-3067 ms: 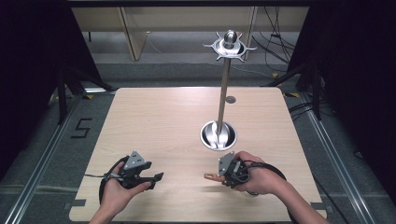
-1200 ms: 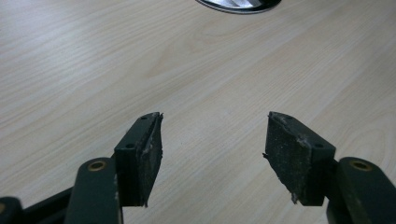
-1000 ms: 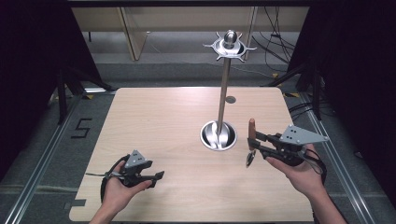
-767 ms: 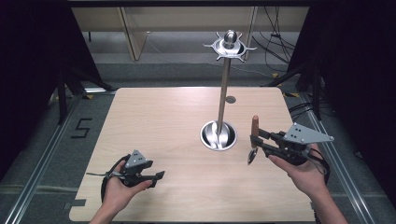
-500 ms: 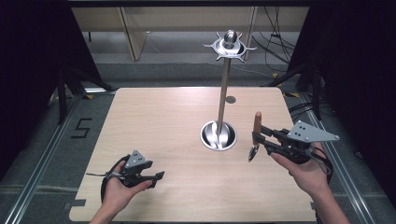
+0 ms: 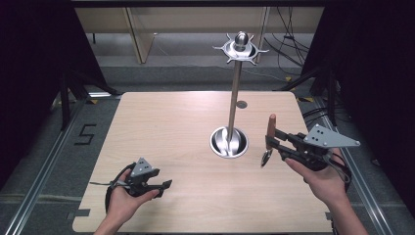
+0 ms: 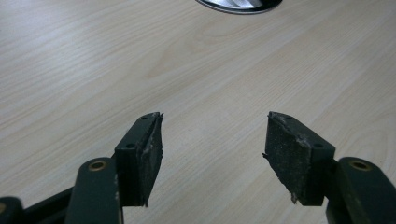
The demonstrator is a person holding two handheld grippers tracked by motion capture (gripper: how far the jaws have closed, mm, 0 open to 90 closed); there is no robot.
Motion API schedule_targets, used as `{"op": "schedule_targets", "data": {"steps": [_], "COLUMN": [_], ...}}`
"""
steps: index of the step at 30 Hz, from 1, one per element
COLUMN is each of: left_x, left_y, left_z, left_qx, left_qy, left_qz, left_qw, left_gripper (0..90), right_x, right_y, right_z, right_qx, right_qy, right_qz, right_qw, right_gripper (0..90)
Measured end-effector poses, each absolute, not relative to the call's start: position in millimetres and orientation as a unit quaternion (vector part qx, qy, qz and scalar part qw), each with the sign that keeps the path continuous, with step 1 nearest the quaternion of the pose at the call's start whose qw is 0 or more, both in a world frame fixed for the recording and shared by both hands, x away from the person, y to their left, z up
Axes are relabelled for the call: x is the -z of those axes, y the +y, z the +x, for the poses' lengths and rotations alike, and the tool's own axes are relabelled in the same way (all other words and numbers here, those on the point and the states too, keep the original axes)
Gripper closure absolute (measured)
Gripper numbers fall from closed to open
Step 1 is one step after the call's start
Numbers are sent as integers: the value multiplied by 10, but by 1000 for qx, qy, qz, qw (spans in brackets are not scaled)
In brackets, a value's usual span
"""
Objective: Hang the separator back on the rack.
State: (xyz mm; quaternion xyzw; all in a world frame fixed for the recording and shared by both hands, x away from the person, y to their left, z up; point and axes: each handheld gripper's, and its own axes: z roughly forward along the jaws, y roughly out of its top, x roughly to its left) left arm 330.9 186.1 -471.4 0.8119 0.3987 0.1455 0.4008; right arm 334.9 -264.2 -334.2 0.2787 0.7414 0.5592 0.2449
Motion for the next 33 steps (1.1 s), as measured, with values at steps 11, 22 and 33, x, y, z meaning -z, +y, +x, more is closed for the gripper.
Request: {"op": "schedule_targets", "data": {"steps": [11,22,33], "left_x": [4703,4693,4703], "left_y": [1875,1896,1899], "left_z": [3312,3307,3309], "left_qx": [-148,-146,-149], "left_qy": [391,389,392], "left_qz": [817,819,814], "left_qw": [398,396,402], "left_gripper": [362,362,362], "right_x": [3244,3116,3094], "right_y": [-2638,-2643,-2653], "right_z": [3342,3356,3393], "right_qx": [-563,-565,-559], "right_qy": [733,731,730], "right_qz": [285,275,286], "right_qw": [254,265,270], "right_gripper": [686,685,685]}}
